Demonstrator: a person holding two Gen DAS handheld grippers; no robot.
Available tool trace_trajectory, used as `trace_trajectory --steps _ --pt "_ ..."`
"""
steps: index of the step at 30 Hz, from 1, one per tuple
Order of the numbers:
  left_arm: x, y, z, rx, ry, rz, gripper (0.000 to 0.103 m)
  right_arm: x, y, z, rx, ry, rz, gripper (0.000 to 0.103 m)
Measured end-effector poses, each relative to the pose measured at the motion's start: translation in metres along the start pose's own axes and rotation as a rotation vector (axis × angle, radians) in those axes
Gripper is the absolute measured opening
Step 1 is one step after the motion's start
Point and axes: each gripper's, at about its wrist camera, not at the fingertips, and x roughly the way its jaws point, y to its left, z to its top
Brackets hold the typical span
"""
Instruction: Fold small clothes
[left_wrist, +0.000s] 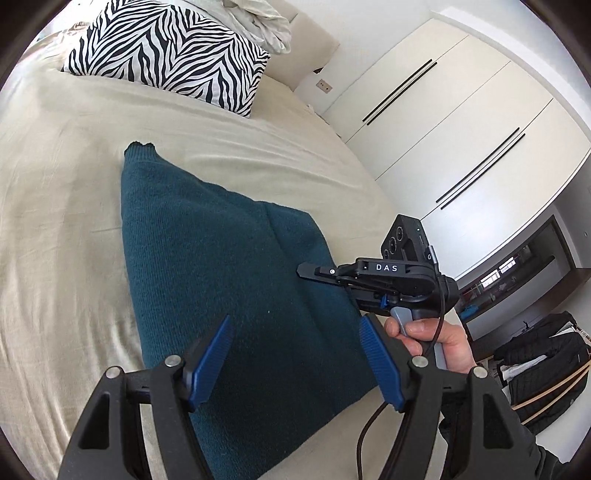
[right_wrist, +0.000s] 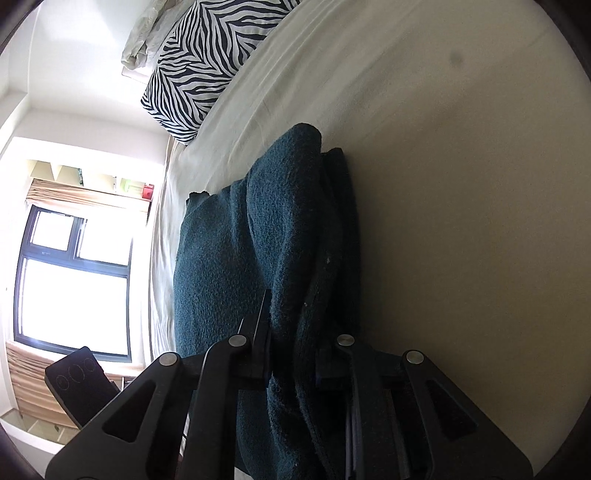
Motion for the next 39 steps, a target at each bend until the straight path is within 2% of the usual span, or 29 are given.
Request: trace_trajectory --steps 4,7,9,10,14,15,17,19,22,25,26,27,29,31,33,35,39 --pt "0.018 0.002 0.001 0.028 0.013 0.055 0.073 0.019 0.013 0.009 -0.007 0.021 -0.011 0.016" --pt "0.04 0.01 -0.001 0.029 0.056 0.088 0.073 0.016 -0.003 0.011 0.055 0.025 0.05 0.015" --pt "0.043 0.008 -0.007 0.059 0.058 0.101 0.072 0.007 -0.015 0.011 0.106 0.006 0.082 0.015" --pt "0.043 0.006 -0.009 0.078 0.058 0.111 0.072 -0.004 -0.02 0.011 0.114 -0.025 0.07 0.016" --pt "0.046 0.01 -0.011 0.082 0.062 0.114 0.072 -0.06 -0.009 -0.006 0.037 -0.198 -0.115 0.018" --pt "0.045 0.012 -0.01 0.067 0.063 0.107 0.072 -0.068 -0.001 -0.015 0.002 -0.206 -0.111 0.018" --pt "0.045 0.013 -0.01 0.054 0.066 0.107 0.072 -0.079 0.017 -0.033 -0.071 -0.203 -0.059 0.018" --pt "0.046 0.011 -0.01 0.067 0.073 0.125 0.072 -0.084 0.031 -0.048 -0.119 -0.185 -0.047 0.018" --pt "0.047 0.011 -0.009 0.057 0.069 0.134 0.072 -0.073 0.041 -0.067 -0.148 -0.113 -0.007 0.018" --pt "0.046 0.012 -0.01 0.053 0.067 0.134 0.072 -0.046 0.032 -0.079 -0.154 -0.049 -0.123 0.018" --pt "0.046 0.012 -0.011 0.054 0.07 0.131 0.072 -0.042 0.021 -0.079 -0.132 -0.041 -0.125 0.016" --pt "0.045 0.013 -0.012 0.055 0.072 0.13 0.072 -0.042 0.008 -0.079 -0.095 -0.05 -0.082 0.012" --pt "0.041 0.012 -0.013 0.057 0.071 0.134 0.071 -0.051 -0.005 -0.079 -0.023 -0.079 -0.012 0.01" --pt "0.033 0.008 -0.01 0.046 0.055 0.14 0.071 -0.061 0.003 -0.08 -0.055 -0.112 -0.034 0.015" --pt "0.024 0.004 -0.002 0.056 0.017 0.155 0.071 -0.068 0.014 -0.074 -0.077 -0.136 -0.037 0.015" --pt "0.022 0.001 0.011 0.087 -0.015 0.18 0.071 -0.068 0.028 -0.06 -0.099 -0.144 -0.028 0.015" --pt "0.035 0.008 0.049 0.126 -0.023 0.257 0.071 -0.048 0.057 -0.022 -0.141 -0.137 -0.019 0.015"
